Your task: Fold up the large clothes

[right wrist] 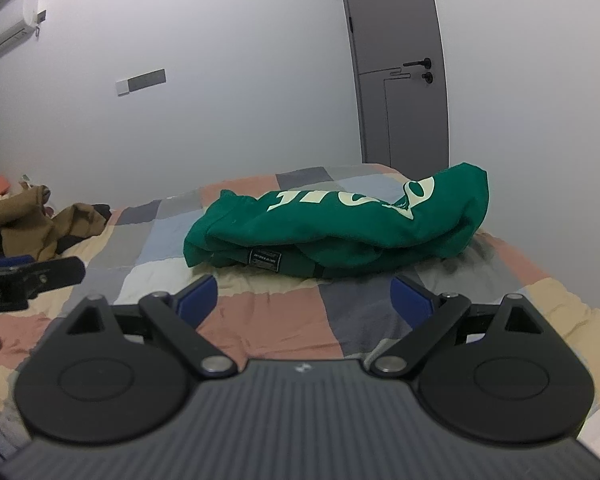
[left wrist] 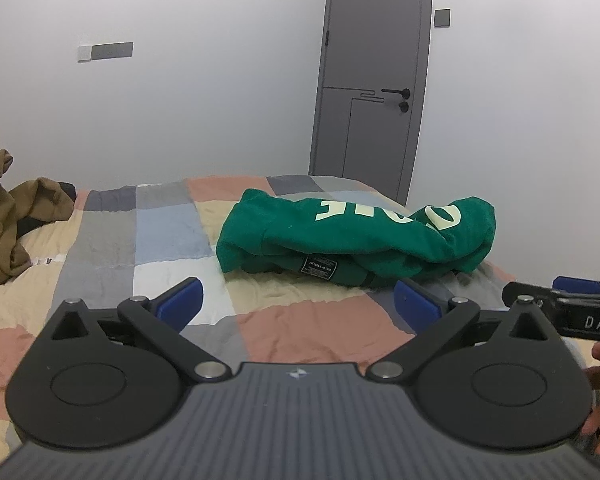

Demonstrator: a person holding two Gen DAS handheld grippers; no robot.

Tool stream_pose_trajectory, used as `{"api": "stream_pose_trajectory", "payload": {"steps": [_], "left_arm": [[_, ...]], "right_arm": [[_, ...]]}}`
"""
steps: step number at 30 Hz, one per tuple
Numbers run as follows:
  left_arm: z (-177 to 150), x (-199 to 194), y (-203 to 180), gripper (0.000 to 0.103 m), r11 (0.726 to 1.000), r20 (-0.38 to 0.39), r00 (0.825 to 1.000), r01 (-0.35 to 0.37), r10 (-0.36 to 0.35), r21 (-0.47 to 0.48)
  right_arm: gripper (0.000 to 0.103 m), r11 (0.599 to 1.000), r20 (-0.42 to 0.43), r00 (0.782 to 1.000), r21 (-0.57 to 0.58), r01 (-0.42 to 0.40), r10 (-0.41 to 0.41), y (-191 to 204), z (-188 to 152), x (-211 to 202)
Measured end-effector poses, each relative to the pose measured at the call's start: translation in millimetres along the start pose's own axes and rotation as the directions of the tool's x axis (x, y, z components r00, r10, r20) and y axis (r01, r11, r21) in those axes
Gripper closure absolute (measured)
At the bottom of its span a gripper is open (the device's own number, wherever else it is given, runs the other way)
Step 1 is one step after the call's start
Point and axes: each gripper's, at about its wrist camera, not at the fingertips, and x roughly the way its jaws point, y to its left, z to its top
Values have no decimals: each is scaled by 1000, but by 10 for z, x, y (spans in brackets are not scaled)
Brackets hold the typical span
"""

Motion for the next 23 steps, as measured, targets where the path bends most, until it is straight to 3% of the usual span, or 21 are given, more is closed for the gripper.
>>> {"api": "stream_pose_trajectory", "payload": {"steps": [23], "left_arm": [[-7,-93,-29,0,1000,-1,1000,12,-12,-16]], "right_arm": [[8,1000,-4,1000,-2,14,-14,32,-33,-86]]}}
